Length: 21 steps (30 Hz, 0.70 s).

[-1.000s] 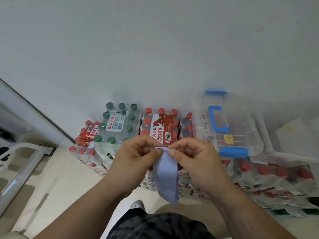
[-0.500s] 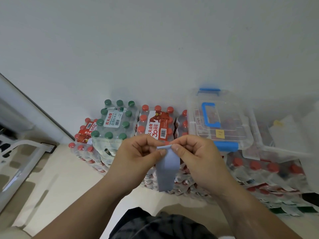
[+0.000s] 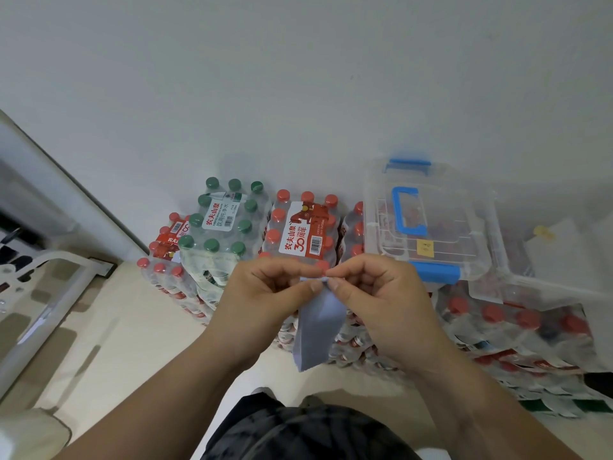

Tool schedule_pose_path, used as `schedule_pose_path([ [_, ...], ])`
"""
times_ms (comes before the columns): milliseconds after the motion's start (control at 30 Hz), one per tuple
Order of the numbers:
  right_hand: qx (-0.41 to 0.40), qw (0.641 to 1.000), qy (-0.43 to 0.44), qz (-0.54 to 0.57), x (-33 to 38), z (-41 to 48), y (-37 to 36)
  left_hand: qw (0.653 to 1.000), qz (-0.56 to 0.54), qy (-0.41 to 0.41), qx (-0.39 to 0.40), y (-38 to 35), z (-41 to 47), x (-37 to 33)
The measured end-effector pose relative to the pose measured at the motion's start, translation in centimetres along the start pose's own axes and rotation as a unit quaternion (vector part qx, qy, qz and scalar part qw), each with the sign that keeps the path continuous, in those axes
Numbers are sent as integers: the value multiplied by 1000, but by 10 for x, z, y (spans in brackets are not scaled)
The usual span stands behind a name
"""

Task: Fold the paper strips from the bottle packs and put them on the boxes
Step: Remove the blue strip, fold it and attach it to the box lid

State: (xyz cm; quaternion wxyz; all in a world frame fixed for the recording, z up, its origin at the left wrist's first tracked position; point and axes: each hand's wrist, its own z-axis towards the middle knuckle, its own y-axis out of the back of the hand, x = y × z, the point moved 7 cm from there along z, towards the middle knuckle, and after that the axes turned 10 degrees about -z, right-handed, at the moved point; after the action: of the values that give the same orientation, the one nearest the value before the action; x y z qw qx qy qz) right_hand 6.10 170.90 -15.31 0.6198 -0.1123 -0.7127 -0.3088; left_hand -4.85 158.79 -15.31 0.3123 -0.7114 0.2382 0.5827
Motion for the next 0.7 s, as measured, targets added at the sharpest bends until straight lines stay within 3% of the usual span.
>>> schedule_pose_path([
  [200, -1, 1000, 12, -16, -2, -8, 7, 1000, -27, 5, -6, -8, -6, 4],
  [500, 3, 1000, -11, 4, -7, -22, 14, 999, 27, -35, -20, -15, -14, 3],
  [700, -24, 1000, -18, -10, -7, -25, 23, 999, 1, 1, -39, -22, -19, 7],
])
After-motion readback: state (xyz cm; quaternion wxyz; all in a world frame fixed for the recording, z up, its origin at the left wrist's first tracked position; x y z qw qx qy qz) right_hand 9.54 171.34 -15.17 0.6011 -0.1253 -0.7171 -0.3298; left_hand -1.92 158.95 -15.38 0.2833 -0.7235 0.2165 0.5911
